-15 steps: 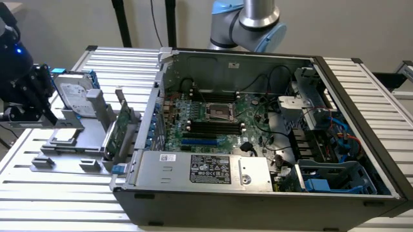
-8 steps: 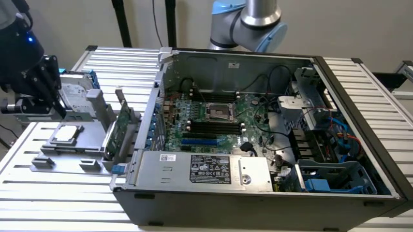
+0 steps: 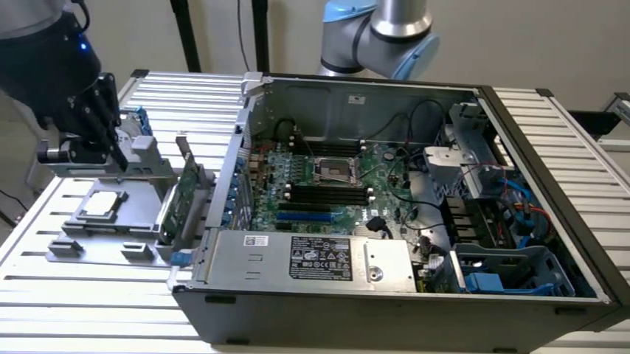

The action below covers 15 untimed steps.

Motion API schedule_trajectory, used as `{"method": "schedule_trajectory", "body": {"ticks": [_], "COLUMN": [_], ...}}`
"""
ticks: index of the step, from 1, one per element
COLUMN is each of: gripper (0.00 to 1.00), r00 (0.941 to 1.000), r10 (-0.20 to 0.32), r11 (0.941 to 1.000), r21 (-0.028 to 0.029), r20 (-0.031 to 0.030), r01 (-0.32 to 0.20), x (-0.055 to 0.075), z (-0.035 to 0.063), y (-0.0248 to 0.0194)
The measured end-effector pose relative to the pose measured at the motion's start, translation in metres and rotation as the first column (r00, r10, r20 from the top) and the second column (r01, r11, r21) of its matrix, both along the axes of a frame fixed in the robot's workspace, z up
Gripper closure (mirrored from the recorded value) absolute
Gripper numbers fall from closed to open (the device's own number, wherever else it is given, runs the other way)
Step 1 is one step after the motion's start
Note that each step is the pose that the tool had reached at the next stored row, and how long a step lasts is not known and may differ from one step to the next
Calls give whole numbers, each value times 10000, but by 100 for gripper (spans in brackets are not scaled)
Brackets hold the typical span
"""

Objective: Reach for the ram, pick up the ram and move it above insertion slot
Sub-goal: 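Pick up the ram and move it above insertion slot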

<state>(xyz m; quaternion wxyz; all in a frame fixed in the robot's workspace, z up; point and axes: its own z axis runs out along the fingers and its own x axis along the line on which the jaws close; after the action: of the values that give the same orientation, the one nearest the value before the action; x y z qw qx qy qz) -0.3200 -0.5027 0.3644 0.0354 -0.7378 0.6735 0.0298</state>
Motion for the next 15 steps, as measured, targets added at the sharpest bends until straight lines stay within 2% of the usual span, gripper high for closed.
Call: {"method": "schedule_trajectory", "body": {"ticks": [15], "gripper": [87], "r00": [10000], "r10": [51], "r11": [9993], "r21": [373], "r20": [-41], "r01": [-50], "x": [682], "z": [262], "y": [0]}}
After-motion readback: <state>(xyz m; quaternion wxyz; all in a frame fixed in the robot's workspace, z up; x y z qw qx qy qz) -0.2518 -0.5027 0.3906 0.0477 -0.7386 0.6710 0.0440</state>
